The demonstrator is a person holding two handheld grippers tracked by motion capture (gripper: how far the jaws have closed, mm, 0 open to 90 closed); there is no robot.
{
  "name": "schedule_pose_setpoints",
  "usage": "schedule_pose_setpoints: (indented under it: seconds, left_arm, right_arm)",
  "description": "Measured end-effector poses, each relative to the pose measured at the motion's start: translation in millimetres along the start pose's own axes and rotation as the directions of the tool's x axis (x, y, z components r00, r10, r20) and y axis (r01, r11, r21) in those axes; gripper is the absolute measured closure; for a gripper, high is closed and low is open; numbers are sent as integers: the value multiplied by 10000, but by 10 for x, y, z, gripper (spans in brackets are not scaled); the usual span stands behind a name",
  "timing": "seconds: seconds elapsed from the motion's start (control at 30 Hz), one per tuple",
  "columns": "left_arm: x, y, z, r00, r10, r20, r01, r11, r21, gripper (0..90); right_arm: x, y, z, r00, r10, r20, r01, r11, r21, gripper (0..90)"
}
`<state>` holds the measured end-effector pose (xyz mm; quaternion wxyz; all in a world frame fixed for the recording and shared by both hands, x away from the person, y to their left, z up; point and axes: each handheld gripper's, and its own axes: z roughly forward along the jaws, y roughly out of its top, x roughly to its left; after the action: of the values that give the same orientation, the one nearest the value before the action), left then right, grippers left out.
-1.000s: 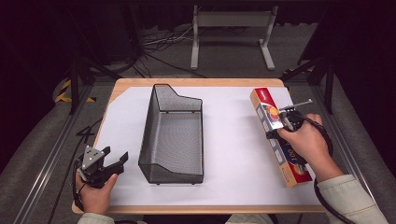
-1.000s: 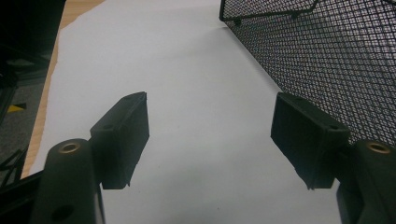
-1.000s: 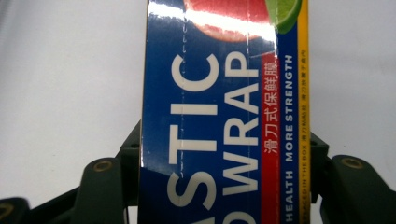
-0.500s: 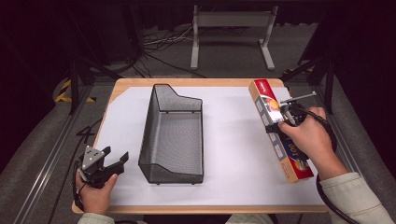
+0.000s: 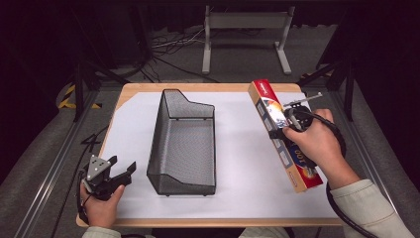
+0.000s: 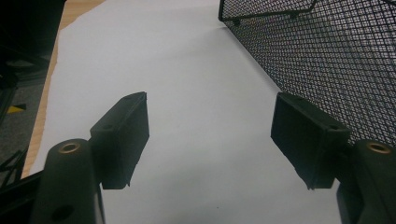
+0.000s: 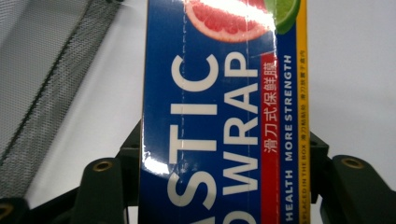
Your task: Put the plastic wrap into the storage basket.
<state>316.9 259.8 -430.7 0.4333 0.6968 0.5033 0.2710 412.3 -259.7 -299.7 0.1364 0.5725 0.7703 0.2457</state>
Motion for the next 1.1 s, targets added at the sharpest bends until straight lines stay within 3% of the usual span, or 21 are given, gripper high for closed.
schedule_pose_setpoints:
  seconds: [0.27,0.7,1.1]
  left_arm:
    - [14,-16,-40,10000,-57,-52,57,10000,-70,285]
    - [6,-6,-24,10000,5,-7,-5,10000,-44,285]
    - [-1,5,1,10000,28,63,-27,10000,-45,285]
  right_arm:
    - [322,132,2,9979,-476,-432,473,9989,-68,405]
    - [708,247,35,9917,-967,-848,964,9953,-69,405]
    - [1094,349,92,9795,-1556,-1276,1563,9877,-48,404]
